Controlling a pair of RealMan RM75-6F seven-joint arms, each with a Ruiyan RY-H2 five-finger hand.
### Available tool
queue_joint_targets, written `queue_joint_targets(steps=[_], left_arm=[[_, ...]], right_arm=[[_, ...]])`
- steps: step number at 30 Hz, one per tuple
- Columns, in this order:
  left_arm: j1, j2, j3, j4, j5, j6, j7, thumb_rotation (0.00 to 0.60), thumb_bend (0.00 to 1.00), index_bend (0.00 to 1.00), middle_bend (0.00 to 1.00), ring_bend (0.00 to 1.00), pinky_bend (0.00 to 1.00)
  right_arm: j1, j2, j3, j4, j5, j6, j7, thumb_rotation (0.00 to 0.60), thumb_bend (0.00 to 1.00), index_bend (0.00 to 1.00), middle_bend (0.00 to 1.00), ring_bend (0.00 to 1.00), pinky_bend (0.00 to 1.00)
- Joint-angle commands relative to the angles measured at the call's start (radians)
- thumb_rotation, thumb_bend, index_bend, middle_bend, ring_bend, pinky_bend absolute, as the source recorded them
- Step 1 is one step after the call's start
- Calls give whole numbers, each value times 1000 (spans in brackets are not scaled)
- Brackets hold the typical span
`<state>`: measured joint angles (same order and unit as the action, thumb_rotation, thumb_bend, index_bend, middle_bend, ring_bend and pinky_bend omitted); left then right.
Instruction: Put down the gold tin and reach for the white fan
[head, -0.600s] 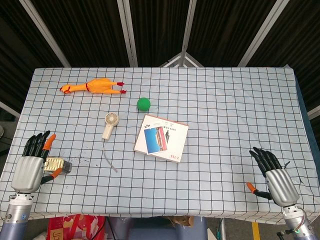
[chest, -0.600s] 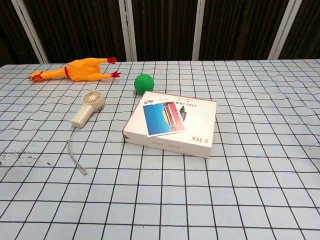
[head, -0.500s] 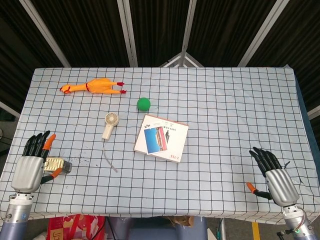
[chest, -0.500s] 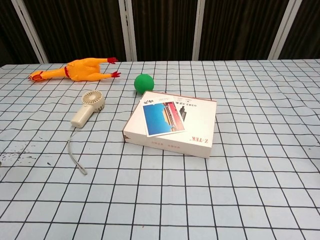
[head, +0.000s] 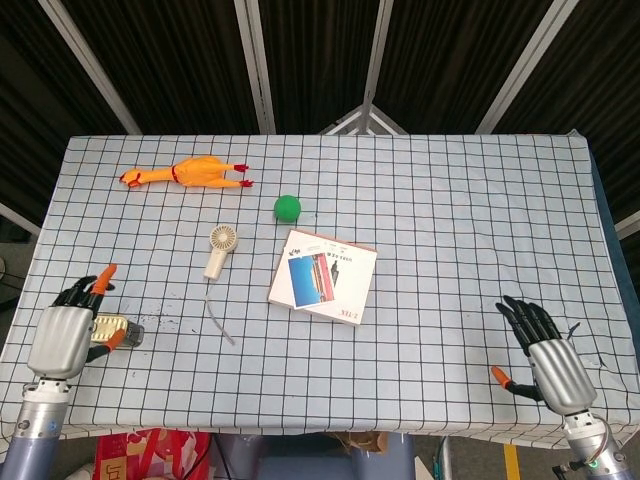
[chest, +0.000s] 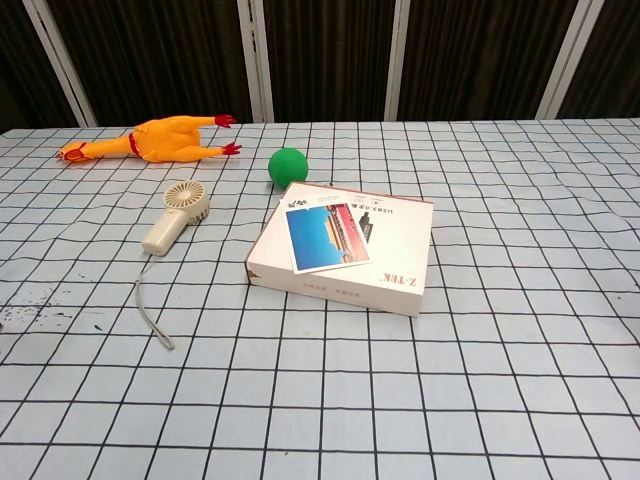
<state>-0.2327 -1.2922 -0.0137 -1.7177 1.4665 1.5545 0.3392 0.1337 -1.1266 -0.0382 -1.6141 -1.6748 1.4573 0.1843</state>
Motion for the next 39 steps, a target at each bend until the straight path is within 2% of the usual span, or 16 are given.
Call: queue_joint_targets(steps=[1, 3, 8, 16, 26, 39], left_arm=[[-48, -4, -49, -29, -70, -81, 63, 600, 587, 0, 820, 658, 763], [-81, -3, -73, -49, -127, -145, 105, 600, 654, 0, 873, 709, 809], [-189, -30, -149, -72, -298, -294, 260, 600, 761, 0, 931, 764, 854], [-333, -132, -222, -35, -587, -398, 483, 600, 777, 9, 945, 775, 861], [-447, -264, -242, 93, -786, -399, 623, 600, 784, 24, 946, 776, 861], [-501, -338, -209, 184, -835, -419, 625, 600, 788, 45, 945, 775, 862]], right_arm=[[1, 2, 0, -1, 3, -3, 2, 600, 290, 0, 0, 0, 61], [1, 3, 1, -2, 1, 0, 2, 600, 290, 0, 0, 0, 61], [4, 6, -2, -3, -1, -7, 3, 600, 289, 0, 0, 0, 61], [4, 11, -3, -2, -4, -5, 22, 600, 290, 0, 0, 0, 61], [6, 14, -6, -3, -9, -6, 36, 600, 290, 0, 0, 0, 61], [8, 16, -7, -4, -9, -8, 39, 600, 290, 0, 0, 0, 61]])
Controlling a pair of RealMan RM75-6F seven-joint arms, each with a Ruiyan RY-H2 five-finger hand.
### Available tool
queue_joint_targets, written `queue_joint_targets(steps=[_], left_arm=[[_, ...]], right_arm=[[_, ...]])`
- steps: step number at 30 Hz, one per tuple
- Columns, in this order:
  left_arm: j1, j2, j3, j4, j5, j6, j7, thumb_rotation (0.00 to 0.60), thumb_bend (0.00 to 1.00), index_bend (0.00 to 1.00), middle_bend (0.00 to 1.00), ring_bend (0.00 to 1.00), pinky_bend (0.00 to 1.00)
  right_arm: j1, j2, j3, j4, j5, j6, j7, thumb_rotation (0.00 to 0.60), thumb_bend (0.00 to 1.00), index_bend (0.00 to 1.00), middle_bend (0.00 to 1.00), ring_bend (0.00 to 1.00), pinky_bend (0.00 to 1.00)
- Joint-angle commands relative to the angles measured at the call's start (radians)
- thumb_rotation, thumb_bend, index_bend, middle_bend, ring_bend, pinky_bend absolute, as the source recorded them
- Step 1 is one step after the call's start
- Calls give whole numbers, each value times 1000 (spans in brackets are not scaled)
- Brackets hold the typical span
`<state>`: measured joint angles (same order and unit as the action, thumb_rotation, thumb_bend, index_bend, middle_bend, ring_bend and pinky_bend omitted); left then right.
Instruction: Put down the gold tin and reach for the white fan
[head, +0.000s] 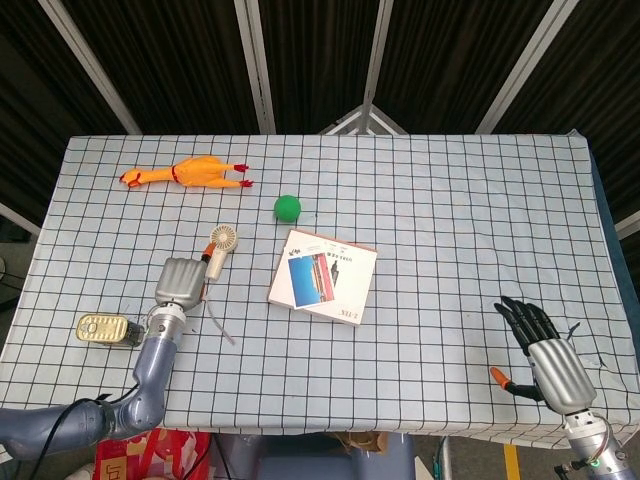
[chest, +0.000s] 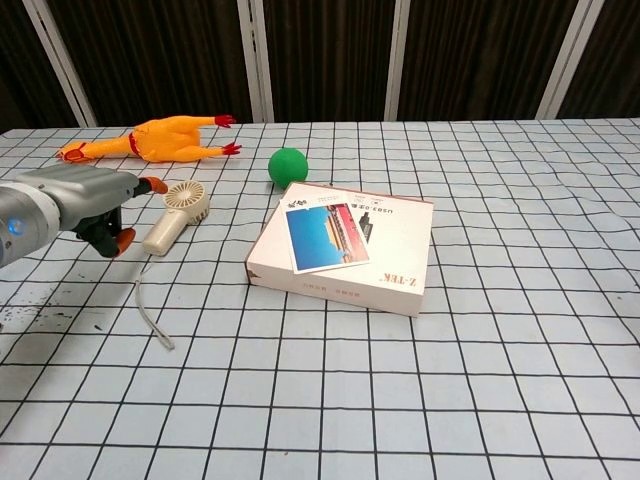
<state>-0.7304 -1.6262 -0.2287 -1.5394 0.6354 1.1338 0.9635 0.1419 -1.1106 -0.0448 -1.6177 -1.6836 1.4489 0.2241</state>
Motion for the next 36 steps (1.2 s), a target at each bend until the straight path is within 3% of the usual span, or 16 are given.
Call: queue_joint_targets(steps=[1, 36], left_arm=[[-5, -5, 8, 8, -5, 2, 0, 600, 788, 47, 945, 775, 862], [-36, -58, 74, 90, -43, -16, -28, 600, 802, 84, 945, 775, 861]], right_arm=[[0, 0, 0, 0, -1, 0, -1, 600, 290, 0, 0, 0, 61], [-1, -4, 2, 2, -3, 11, 3, 600, 290, 0, 0, 0, 61]])
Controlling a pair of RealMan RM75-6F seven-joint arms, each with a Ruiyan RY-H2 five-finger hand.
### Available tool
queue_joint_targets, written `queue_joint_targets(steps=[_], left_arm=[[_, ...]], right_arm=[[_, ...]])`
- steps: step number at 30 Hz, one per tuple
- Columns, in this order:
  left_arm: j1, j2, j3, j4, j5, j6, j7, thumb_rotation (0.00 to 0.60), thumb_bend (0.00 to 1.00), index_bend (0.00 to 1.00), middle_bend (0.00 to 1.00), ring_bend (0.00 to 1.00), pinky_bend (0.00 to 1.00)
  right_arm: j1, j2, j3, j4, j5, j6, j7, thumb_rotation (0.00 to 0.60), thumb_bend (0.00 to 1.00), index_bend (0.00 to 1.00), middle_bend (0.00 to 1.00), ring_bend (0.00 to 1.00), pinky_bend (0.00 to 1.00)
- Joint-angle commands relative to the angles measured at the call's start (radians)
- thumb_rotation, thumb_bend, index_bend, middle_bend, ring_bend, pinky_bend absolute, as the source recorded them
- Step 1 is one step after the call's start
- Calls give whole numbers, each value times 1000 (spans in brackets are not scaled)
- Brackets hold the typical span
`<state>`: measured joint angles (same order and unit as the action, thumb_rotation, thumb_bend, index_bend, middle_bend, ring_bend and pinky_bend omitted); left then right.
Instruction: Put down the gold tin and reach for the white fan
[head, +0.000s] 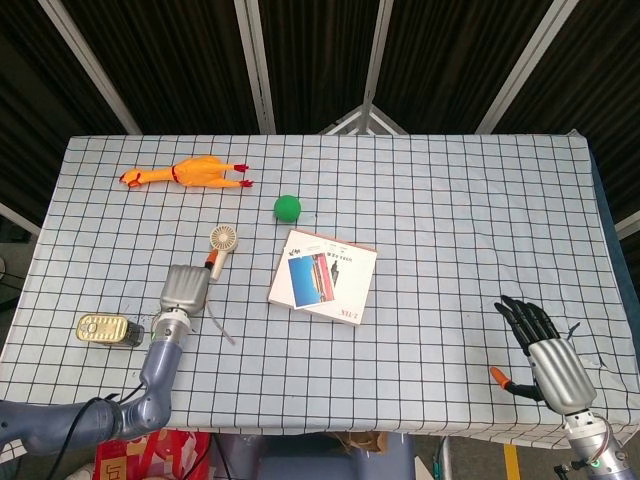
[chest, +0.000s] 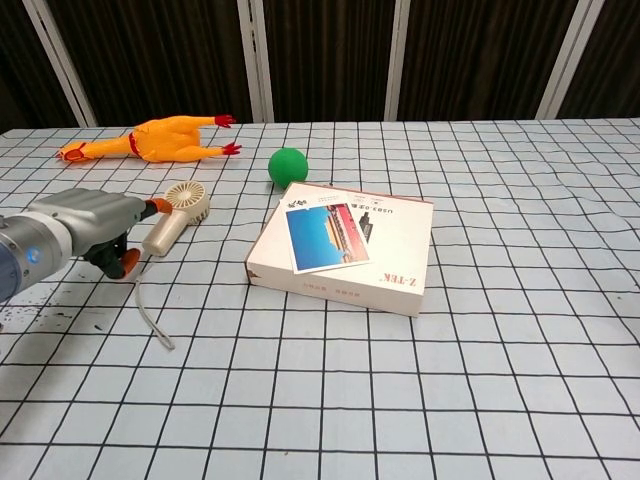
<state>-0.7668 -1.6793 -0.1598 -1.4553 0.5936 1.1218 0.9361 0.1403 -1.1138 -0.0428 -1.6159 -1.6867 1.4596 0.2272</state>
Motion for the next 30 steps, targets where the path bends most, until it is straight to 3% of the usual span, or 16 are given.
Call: queue_joint_targets(steps=[1, 13, 22, 26, 30], left_arm=[[0, -7, 8, 10, -2, -6, -2, 600, 802, 85, 945, 775, 861], [-5, -32, 22, 42, 12, -13, -19, 600, 803, 87, 943, 774, 861], [47, 34, 8, -74, 168, 110, -143, 600, 770, 44, 907, 732, 856], [89, 93, 25, -147, 270, 188, -195, 600, 642, 0, 782, 615, 784], [144, 154, 55, -202, 405, 283, -272, 600, 462, 0, 514, 418, 596]], right_arm=[[0, -1, 1, 0, 0, 1, 1, 600, 290, 0, 0, 0, 61], [-1, -2, 0, 4, -4, 7, 4, 600, 290, 0, 0, 0, 61], [-3, -4, -2, 6, -9, 10, 0, 600, 289, 0, 0, 0, 61], [-3, -6, -3, 7, -11, 11, -5, 600, 290, 0, 0, 0, 61], [-4, -6, -2, 8, -8, 11, -7, 600, 290, 0, 0, 0, 61]])
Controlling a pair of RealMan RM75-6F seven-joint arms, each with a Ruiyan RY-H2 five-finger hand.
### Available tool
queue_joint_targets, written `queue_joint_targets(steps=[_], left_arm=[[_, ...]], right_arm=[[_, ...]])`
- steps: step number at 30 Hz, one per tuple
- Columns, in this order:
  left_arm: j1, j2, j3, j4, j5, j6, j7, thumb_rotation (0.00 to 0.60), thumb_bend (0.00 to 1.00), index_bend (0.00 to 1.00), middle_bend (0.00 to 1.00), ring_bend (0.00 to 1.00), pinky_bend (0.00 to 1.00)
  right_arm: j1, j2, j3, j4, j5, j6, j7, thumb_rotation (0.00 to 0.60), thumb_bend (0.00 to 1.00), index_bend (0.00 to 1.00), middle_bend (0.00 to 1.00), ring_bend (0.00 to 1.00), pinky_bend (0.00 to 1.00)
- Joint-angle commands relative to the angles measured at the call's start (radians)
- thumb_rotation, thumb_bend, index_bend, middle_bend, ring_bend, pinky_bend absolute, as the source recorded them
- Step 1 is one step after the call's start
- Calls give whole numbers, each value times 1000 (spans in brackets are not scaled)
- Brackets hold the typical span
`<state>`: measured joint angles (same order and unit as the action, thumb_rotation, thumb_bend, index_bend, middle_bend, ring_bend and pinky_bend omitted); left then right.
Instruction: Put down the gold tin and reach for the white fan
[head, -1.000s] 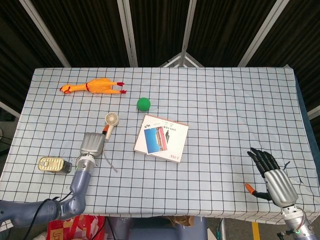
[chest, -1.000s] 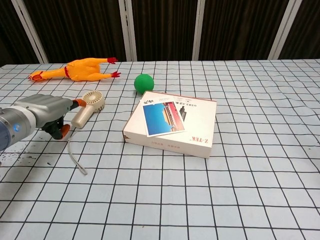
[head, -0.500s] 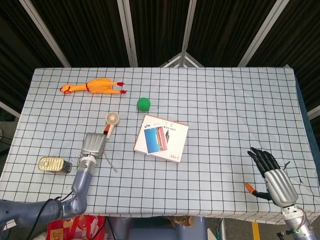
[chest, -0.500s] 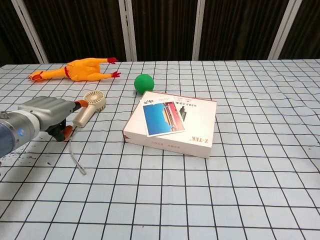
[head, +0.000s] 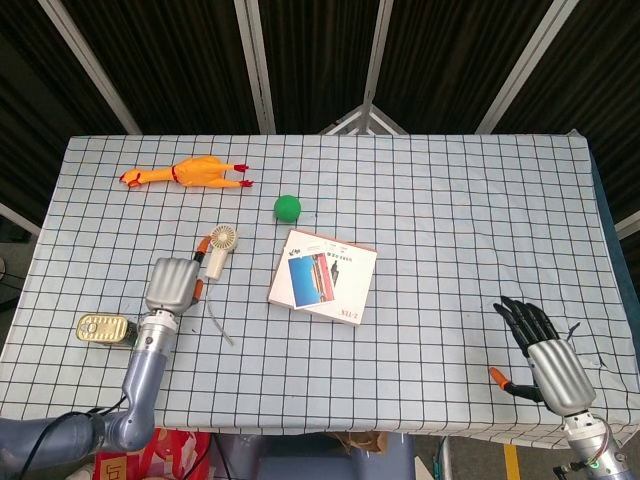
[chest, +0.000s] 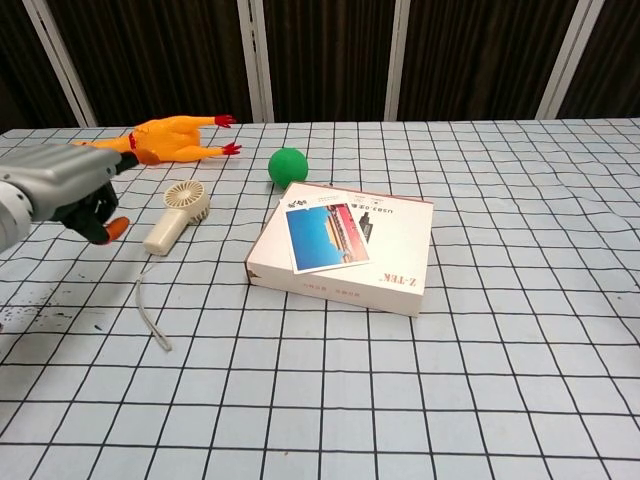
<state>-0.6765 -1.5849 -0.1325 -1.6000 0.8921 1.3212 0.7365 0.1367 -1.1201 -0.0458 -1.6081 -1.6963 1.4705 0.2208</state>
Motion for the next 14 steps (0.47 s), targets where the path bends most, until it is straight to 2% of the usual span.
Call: queue_joint_targets(steps=[1, 3, 6, 9, 14], left_arm=[[76, 81, 40, -74, 152, 115, -107, 600, 438, 0, 454, 368, 543], [122, 120, 67, -103, 226, 168, -180, 600, 372, 0, 265, 185, 361], [193, 176, 120, -130, 318, 235, -277, 600, 285, 0, 67, 15, 145], [264, 229, 183, -126, 405, 302, -347, 600, 227, 0, 0, 0, 41], [365, 291, 259, -90, 495, 388, -426, 600, 180, 0, 0, 0, 0]], right_arm=[[-1, 0, 1, 1, 3, 1, -1, 600, 290, 0, 0, 0, 61], [-1, 0, 3, 1, 6, 1, -3, 600, 289, 0, 0, 0, 61], [-1, 0, 4, 2, 9, -1, -8, 600, 289, 0, 0, 0, 61], [0, -2, 7, 2, 12, -2, -17, 600, 289, 0, 0, 0, 61], [1, -6, 11, 0, 19, -5, -32, 600, 289, 0, 0, 0, 61]])
